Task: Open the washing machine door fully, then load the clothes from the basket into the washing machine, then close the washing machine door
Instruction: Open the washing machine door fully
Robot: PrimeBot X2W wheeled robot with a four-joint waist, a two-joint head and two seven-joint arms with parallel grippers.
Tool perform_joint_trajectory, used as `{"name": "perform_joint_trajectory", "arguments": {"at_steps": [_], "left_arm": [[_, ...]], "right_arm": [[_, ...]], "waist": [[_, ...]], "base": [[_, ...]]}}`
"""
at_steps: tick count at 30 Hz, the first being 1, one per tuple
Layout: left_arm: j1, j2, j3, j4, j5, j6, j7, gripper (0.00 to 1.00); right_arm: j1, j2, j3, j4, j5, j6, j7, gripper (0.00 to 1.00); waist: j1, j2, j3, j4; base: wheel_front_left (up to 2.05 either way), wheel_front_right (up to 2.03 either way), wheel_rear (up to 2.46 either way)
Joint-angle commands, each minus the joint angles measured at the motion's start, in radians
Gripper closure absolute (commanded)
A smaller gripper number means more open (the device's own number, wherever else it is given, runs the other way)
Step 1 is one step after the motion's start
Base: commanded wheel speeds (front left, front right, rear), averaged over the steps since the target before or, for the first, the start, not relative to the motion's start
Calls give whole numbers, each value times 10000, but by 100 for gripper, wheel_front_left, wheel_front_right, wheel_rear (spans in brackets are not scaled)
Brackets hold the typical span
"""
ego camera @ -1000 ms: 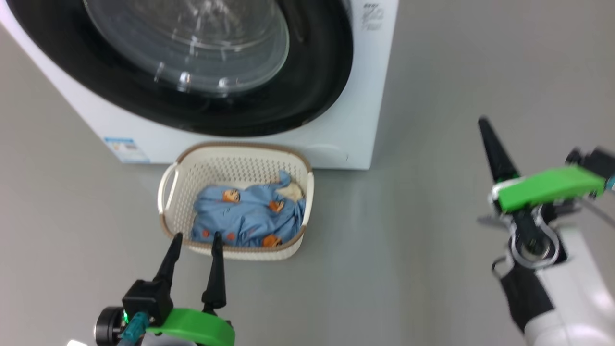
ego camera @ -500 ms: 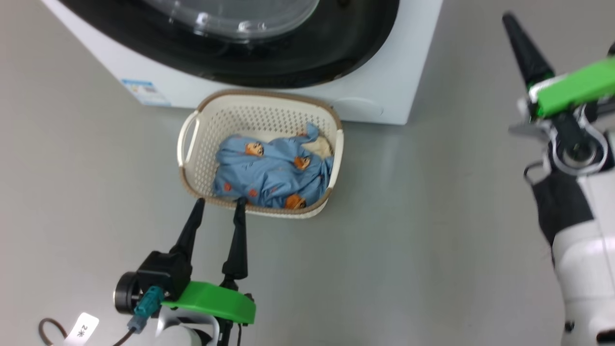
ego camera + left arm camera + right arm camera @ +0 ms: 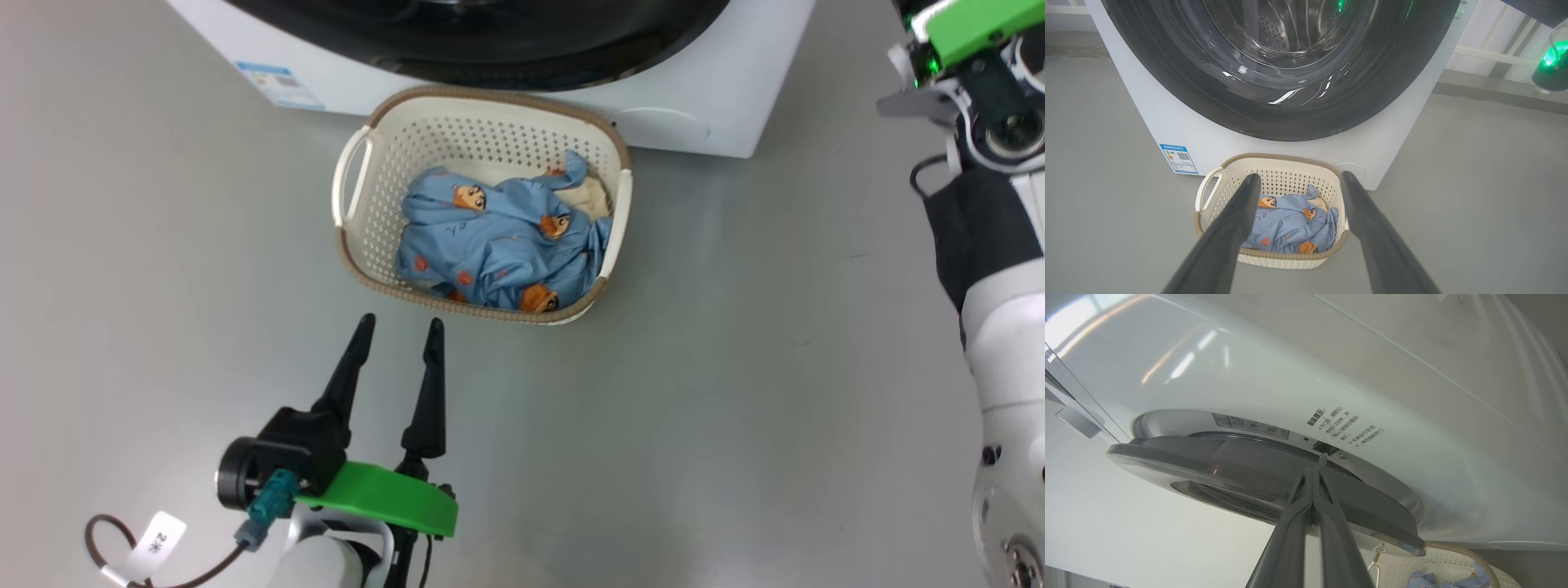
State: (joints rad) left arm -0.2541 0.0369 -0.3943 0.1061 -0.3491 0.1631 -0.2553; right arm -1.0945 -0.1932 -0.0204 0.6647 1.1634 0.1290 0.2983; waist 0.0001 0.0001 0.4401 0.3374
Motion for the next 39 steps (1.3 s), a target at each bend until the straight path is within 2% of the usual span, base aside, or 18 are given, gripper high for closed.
{"name": "perform_joint_trajectory", "arguments": {"at_steps": [1,13,21,39], "left_arm": [[-207,133,211,-297,-76,43,-65,0],[-195,133,-144,-325,-248,122,-65,0],[-251,133,-315,-338,-322,154,-65,0],[-351,133,-480,-402,-376,263,-65,0]], "right_arm": [[-404,164,140,-93,-86,17,80,100],[-1941,54,179,1149,186,17,449,100],[-2782,255,89,1915,626,17,788,100],[-3673,445,145,3025,995,17,1372,100]], "waist": [[-1,-1,196,199],[-1,-1,585,643],[-1,-1,825,829],[-1,-1,983,1066]], "base": [[0,0,0],[0,0,0],[0,0,0],[0,0,0]]}}
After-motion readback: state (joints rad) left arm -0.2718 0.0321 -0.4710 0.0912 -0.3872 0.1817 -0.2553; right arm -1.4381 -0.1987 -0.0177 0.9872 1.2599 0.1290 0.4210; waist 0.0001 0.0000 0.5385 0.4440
